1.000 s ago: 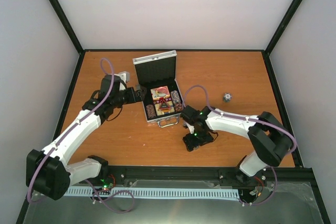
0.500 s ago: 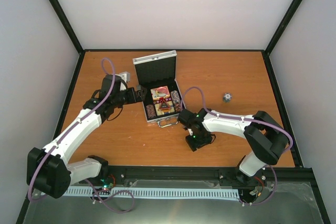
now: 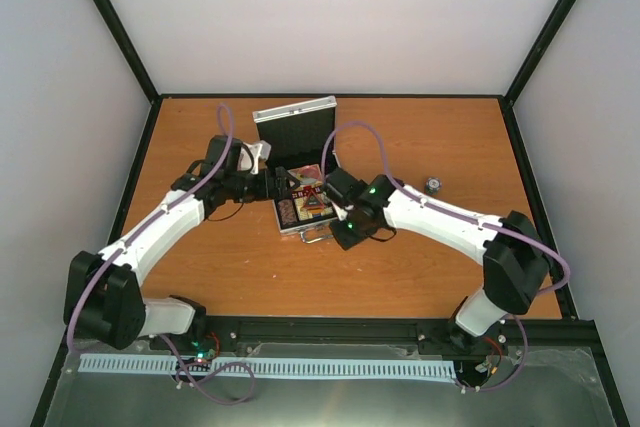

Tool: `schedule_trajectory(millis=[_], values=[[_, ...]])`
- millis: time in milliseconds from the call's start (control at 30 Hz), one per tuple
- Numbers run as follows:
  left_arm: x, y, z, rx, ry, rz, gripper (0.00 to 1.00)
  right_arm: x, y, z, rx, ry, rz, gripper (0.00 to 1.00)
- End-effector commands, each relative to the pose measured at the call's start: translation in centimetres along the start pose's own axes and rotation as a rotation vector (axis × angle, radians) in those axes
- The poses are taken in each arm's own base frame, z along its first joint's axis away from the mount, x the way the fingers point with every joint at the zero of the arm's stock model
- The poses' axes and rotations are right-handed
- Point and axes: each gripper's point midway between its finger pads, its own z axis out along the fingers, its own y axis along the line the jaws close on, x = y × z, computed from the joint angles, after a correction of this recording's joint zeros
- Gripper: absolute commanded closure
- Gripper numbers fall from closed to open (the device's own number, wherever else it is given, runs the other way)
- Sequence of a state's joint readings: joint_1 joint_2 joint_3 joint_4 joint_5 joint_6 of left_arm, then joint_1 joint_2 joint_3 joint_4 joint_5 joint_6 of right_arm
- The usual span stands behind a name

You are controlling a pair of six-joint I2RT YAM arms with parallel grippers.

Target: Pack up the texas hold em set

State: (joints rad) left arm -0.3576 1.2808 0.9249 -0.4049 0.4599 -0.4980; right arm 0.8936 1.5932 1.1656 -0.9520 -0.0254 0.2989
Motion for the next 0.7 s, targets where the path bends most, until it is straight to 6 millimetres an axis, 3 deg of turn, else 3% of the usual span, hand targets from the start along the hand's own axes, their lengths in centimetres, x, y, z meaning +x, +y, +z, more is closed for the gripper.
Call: schedule_trajectory(millis=[0,133,233,500,667], values=[[1.8,-4.0,-0.2,0.218,0.139,-0.021,0.04,-4.6,1.2,-4.8,-0.035,-0.207,-0.083,0.63],[1.9,-6.2,-0.6,0.348,0.186,-0.04,0.05,-7.5,2.9,-8.3,-0.107,-0.403,-0.198,0.61],[1.7,-7.5,-0.7,0.422,0.216,-0.056,0.05,-8.7,3.8,-9.7,-0.131,-0.497,-0.284,0.61],[0.6,-9.3,-0.9,0.516,0.232,-0.087,0.04,-9.8,5.1,-10.5,-0.156,-0.581,-0.419,0.62],[0.6,-9.4,-0.6,0.522,0.264,-0.08,0.04,-10.1,5.2,-10.5,-0.154,-0.593,-0.44,0.62]])
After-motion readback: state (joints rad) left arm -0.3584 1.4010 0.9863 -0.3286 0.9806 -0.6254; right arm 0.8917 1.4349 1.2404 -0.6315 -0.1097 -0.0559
